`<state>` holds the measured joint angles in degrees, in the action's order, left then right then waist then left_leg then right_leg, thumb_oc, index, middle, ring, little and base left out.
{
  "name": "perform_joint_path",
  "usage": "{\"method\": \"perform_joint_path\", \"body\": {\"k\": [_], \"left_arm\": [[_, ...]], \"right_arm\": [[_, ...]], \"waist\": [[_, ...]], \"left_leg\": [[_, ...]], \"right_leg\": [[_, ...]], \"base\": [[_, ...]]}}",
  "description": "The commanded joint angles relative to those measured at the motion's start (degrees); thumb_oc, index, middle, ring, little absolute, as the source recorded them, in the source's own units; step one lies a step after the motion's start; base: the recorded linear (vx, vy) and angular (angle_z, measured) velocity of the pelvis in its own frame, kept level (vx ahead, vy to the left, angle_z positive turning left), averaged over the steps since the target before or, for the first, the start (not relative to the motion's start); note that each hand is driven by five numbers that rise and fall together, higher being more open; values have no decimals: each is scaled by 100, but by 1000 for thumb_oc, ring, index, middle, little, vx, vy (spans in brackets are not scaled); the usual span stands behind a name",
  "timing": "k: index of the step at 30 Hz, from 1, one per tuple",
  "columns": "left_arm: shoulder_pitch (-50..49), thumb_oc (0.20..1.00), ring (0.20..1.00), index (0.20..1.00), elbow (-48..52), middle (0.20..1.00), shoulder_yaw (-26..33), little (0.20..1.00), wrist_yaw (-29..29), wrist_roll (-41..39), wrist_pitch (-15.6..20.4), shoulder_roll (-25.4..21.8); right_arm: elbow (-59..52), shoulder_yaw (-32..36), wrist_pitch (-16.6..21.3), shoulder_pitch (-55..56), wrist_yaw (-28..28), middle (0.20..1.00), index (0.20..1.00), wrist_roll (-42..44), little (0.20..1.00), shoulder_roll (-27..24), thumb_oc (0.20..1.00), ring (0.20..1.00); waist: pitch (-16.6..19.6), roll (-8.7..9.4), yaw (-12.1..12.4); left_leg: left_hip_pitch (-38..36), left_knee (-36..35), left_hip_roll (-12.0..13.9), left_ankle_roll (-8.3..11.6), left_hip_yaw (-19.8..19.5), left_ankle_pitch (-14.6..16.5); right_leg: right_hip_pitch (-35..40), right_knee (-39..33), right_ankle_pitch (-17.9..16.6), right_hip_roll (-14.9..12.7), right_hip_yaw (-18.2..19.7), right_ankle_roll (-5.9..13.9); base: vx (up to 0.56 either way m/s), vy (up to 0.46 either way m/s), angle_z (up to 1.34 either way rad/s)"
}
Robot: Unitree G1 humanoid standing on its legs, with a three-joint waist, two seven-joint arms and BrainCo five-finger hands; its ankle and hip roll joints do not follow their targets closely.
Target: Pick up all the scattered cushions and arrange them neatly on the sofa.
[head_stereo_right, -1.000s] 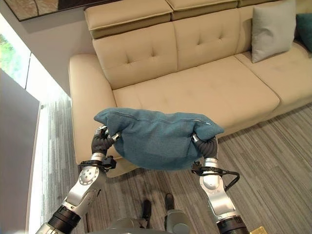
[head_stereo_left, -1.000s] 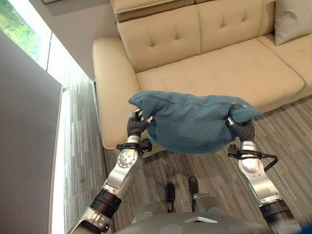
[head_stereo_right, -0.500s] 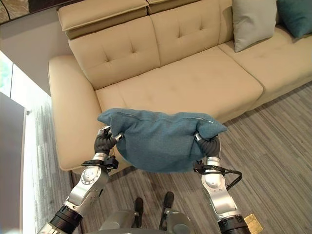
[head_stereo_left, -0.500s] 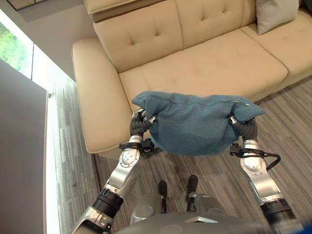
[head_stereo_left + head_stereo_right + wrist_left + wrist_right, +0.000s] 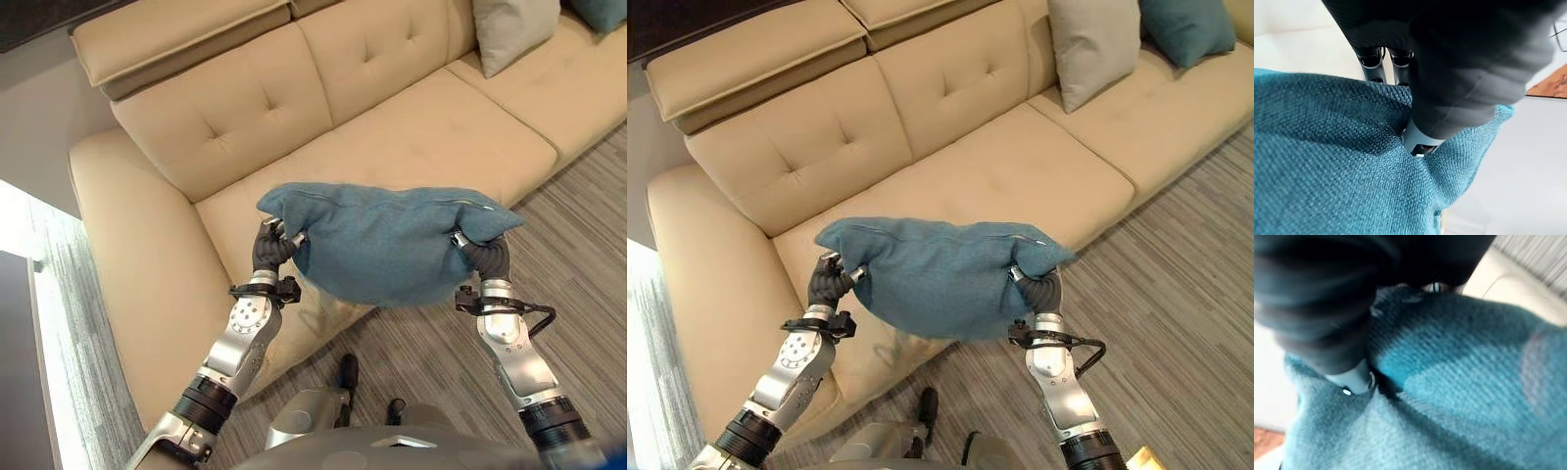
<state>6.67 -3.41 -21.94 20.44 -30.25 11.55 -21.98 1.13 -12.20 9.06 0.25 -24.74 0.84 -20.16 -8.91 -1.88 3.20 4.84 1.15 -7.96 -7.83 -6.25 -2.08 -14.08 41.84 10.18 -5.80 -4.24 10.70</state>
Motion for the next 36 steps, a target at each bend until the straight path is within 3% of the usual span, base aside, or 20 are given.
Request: {"method": "perform_joint_path", "body": {"k": [1, 3, 5, 6, 7, 9, 10, 12, 15, 17, 19, 22, 24, 25, 27, 30, 31, 36], "left_arm": [[61, 200, 200, 200, 738, 200, -207, 200, -336, 158, 331, 282], [54, 200, 200, 200, 732, 200, -227, 200, -401, 130, 375, 332], [52, 200, 200, 200, 708, 200, -209, 200, -445, 78, 423, 395], [-69, 200, 200, 200, 675, 200, -166, 200, -452, 82, 475, 500], [-69, 200, 200, 200, 675, 200, -166, 200, -453, 82, 475, 500], [-30, 200, 200, 200, 663, 200, -147, 200, -481, 18, 517, 550], [-36, 200, 200, 200, 660, 200, -165, 200, -499, -89, 533, 595], [-66, 200, 200, 200, 634, 200, -188, 200, -549, -148, 526, 620], [-86, 200, 200, 200, 586, 200, -231, 200, -553, -113, 485, 637], [-52, 200, 200, 200, 568, 200, -245, 200, -535, -104, 466, 638], [-97, 200, 200, 200, 572, 200, -244, 200, -526, -86, 440, 607], [-270, 200, 200, 200, 660, 200, -132, 200, -516, -54, 389, 493], [-354, 200, 200, 200, 719, 200, -36, 200, -500, -64, 359, 415], [-367, 200, 200, 200, 742, 200, 22, 200, -467, -65, 365, 327], [-379, 200, 200, 200, 778, 200, 55, 200, -451, -27, 392, 309], [-359, 200, 200, 200, 803, 200, 52, 200, -452, -26, 445, 361], [-268, 200, 200, 200, 789, 200, 27, 200, -476, 11, 487, 401], [-236, 200, 200, 200, 792, 200, 107, 200, -398, 181, 543, 450]], "right_arm": [[-593, -197, 477, -459, 255, 200, 200, -233, 200, 164, 200, 200], [-577, -188, 492, -458, 253, 200, 200, -224, 200, 158, 200, 200], [-535, -150, 495, -478, 189, 200, 200, -208, 200, 152, 200, 200], [-566, -90, 565, -422, 162, 200, 200, -244, 200, 125, 200, 200], [-563, -90, 567, -423, 162, 200, 200, -243, 200, 125, 200, 200], [-547, -35, 608, -379, 159, 200, 200, -198, 200, 106, 200, 200], [-529, 0, 662, -371, 95, 200, 200, -75, 200, 62, 200, 200], [-547, 36, 648, -335, 100, 200, 200, -43, 200, 25, 200, 200], [-604, 86, 632, -277, 76, 200, 200, -97, 200, -10, 200, 200], [-613, 168, 610, -262, -31, 200, 200, -103, 200, 35, 200, 200], [-641, 160, 585, -228, -6, 200, 200, -172, 200, 86, 200, 200], [-645, 110, 551, -207, 75, 200, 200, -259, 200, 191, 200, 200], [-608, 71, 521, -240, 143, 200, 200, -309, 200, 258, 200, 200], [-593, 36, 494, -267, 190, 200, 200, -307, 200, 291, 200, 200], [-607, 53, 510, -229, 211, 200, 200, -302, 200, 332, 200, 200], [-595, 96, 502, -158, 207, 200, 200, -307, 200, 345, 200, 200], [-587, 168, 507, -157, 154, 200, 200, -318, 200, 341, 200, 200], [-522, 233, 531, -245, 106, 200, 200, -408, 200, 262, 200, 200]], "waist": [[309, 14, -13], [324, 37, -44], [317, 102, -115], [357, 195, -124], [357, 192, -132], [372, 256, -178], [327, 277, -178], [256, 276, -178], [293, 248, -191], [318, 184, -182], [395, 177, -177], [564, 236, -78], [553, 204, -14], [480, 143, -47], [434, 93, -112], [402, 67, -185], [387, 139, -238], [579, 200, -206]], "left_leg": [[167, 319, 366, 410, 152, 619], [30, 255, 374, 456, 90, 707], [-144, 233, 359, 555, -51, 832], [-224, 251, 459, 722, -90, 886], [-223, 254, 461, 724, -99, 888], [-101, 506, 545, 922, -188, 928], [160, 971, 590, 1045, -145, 854], [471, 1159, 605, 1020, 178, 807], [668, 835, 568, 937, 556, 637], [930, 552, 612, 918, 1171, 309], [758, 396, 649, 868, 1254, 318], [400, 199, 546, 725, 1178, 444], [202, 100, 531, 597, 1193, 509], [135, 58, 571, 540, 1138, 493], [48, 23, 554, 515, 977, 510], [-68, -38, 536, 543, 751, 526], [-117, -71, 467, 600, 528, 540], [-226, -527, 523, 759, 420, 373]], "right_leg": [[488, -1947, -717, 203, -104, -154], [447, -2701, -683, 169, -73, -264], [314, -3610, -975, 44, 66, -212], [483, -3865, -1138, 80, -27, -243], [489, -3870, -1138, 81, -37, -245], [713, -4138, -1099, 155, -178, -334], [945, -4292, -1048, 174, -396, -425], [1116, -4367, -962, 124, -623, -470], [1231, -4468, -918, 143, -811, -452], [1349, -4462, -783, 240, -1001, -461], [1409, -4406, -716, 262, -1061, -462], [1543, -4159, -584, 146, -1048, -372], [1367, -3433, -566, -7, -986, -245], [1032, -2729, -632, -40, -866, -152], [763, -2441, -652, 33, -574, -124], [554, -3044, -702, 65, -140, -210], [536, -3576, -930, -6, 174, -125], [867, -4347, -1165, 54, -30, -124]], "base": [[186, -38, 37], [206, -113, 44], [297, -294, 31], [244, -341, 44], [216, -404, 82], [128, -284, 97], [79, -225, 91], [51, -162, 68], [57, -37, 75], [89, 9, 46], [203, 97, 25], [224, 163, -16], [139, 221, -9], [62, 160, -24], [88, 84, 3], [119, -38, 58], [100, -107, 60], [102, -144, 54]]}}
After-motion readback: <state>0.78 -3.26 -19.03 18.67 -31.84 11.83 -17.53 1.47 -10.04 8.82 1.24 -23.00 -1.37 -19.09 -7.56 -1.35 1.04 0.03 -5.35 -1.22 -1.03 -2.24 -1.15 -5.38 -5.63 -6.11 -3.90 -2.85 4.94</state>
